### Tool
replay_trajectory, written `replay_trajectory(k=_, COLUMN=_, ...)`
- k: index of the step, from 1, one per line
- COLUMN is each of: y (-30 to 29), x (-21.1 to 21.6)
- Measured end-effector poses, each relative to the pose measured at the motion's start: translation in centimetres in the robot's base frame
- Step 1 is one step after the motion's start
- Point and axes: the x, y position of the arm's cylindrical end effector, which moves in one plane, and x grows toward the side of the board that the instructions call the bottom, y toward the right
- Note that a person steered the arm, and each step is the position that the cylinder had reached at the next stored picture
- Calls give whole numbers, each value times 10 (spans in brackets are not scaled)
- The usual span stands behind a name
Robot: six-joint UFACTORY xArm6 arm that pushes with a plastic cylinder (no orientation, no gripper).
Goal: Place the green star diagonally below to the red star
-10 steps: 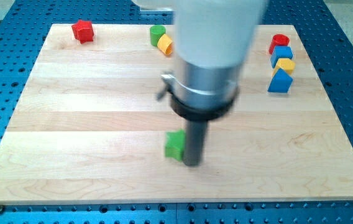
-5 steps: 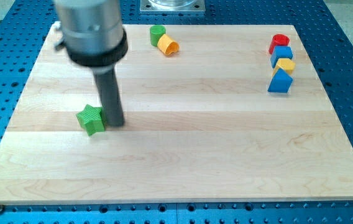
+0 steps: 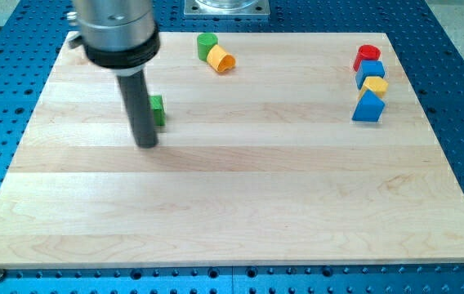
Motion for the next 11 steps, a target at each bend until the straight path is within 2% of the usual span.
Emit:
replay_trajectory(k=1, y=20, x=-12)
replay_trajectory(k=3, y=98, x=-73)
replay_trajectory(k=5, y=49, x=-17)
replay_trajectory(k=6, y=28, x=-7)
replay_trajectory(k=8, y=45, x=-43)
replay_trajectory(k=9, y=1, x=-29)
replay_trajectory(k=10, y=-7, x=-59)
replay_trajectory(k=11, y=67, x=-67)
